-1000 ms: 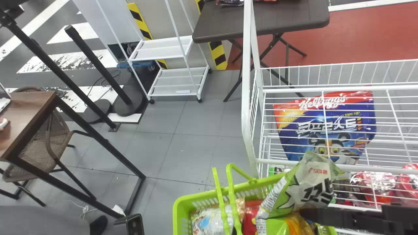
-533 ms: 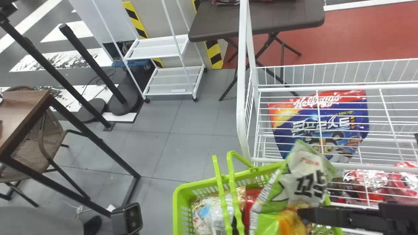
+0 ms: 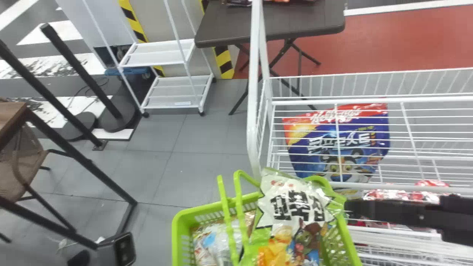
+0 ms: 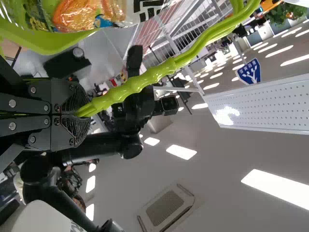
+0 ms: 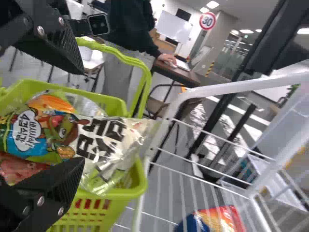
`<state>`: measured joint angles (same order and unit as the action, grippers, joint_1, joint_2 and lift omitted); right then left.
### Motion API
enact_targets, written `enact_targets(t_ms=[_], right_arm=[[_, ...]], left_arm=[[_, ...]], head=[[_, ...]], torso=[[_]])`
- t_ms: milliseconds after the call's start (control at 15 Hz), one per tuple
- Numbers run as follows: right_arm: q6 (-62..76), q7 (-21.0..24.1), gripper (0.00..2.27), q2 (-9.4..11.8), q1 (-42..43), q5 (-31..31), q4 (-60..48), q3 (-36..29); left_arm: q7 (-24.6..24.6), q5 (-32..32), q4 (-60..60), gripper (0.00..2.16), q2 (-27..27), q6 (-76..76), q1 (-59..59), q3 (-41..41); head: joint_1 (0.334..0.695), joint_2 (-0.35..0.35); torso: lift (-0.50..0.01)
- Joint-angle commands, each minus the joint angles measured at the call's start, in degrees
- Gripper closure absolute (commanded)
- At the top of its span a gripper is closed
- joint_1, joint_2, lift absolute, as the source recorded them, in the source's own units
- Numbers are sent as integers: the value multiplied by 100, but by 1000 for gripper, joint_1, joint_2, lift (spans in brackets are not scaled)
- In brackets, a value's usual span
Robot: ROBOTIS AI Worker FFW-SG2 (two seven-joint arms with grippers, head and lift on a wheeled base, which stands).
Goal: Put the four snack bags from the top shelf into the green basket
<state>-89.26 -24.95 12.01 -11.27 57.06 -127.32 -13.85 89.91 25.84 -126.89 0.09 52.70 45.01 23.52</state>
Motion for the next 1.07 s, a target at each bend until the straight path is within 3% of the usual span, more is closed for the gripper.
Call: enact_targets(t_ms=[0, 133, 267, 333, 467, 667, 1000], right_arm=[[-82, -1, 56, -5, -235, -1075, -294, -259], [-82, 113, 56, -76, -569, -2349, -417, -171], [2232, 280, 56, -225, -956, -3474, -338, -66], [3234, 333, 56, -251, -1070, -3799, -197, -22], [4957, 341, 60, -251, -1237, -4168, 181, -13], [6803, 508, 60, -260, -1386, -4660, 708, 251], [8015, 948, 60, -295, -1378, -5346, 1297, 884]], left_arm=[[66, -44, 33, 2152, -24, 0, 7, 30], [66, -62, 59, 2152, -24, 0, 25, 65], [66, -62, 130, 2152, -24, 0, 51, 144], [66, -62, 138, 2152, -24, 0, 60, 179], [66, -106, 138, 2152, -24, 0, 69, 206], [66, -194, 130, 2152, -24, 18, 95, 206], [66, -264, 68, 2152, -24, -123, 227, 223]], head=[[695, 187], [695, 73], [695, -15], [695, -102], [695, -162], [695, -224], [695, -202]], torso=[[-6], [-6], [-6], [-6], [-6], [-6], [-6]])
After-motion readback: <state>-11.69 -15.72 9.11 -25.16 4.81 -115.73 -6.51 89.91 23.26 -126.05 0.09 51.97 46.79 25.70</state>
